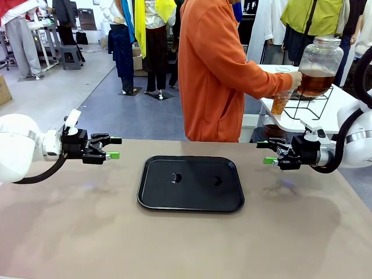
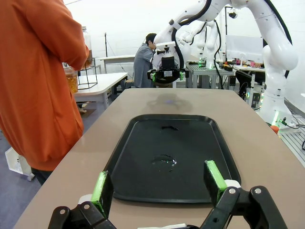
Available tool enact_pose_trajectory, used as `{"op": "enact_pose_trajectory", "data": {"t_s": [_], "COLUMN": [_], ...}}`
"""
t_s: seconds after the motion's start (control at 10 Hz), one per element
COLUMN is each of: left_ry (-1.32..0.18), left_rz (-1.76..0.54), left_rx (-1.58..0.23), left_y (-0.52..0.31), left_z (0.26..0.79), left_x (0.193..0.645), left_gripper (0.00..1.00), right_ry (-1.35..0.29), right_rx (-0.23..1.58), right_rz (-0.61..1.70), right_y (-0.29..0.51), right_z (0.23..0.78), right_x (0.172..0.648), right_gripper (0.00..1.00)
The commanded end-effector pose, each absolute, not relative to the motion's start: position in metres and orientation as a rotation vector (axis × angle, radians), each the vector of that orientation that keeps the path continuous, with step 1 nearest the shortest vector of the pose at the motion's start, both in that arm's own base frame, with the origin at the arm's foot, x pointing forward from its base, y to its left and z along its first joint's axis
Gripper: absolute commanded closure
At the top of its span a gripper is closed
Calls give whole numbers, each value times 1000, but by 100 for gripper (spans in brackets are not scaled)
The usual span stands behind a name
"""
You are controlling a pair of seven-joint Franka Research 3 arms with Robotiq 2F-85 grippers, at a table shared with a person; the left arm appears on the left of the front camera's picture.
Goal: Pour the drink into the iced cup.
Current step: Open the gripper to release the iced cup you were holding.
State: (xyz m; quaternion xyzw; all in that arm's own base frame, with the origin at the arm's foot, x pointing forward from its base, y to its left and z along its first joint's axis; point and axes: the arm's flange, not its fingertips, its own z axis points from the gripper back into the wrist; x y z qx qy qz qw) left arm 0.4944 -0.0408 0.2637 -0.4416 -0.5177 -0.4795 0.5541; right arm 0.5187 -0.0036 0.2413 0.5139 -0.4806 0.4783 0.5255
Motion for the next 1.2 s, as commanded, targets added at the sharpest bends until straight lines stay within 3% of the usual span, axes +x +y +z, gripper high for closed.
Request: {"op": "enact_pose_trajectory", "data": {"t_s": [0.0, 1.1], "left_ry": [-1230, -1230], "left_rz": [-1129, -1129], "left_rx": [-1039, -1039], "left_y": [-43, -43], "left_z": [268, 268], "left_x": [494, 494], "left_gripper": [0, 0], "right_ry": [-1158, -1158], "right_rx": [1229, 1229], "right_rz": [1145, 1145], "right_y": [-3, -3], "right_z": [244, 244], "right_x": [520, 520], "right_gripper": [0, 0]}}
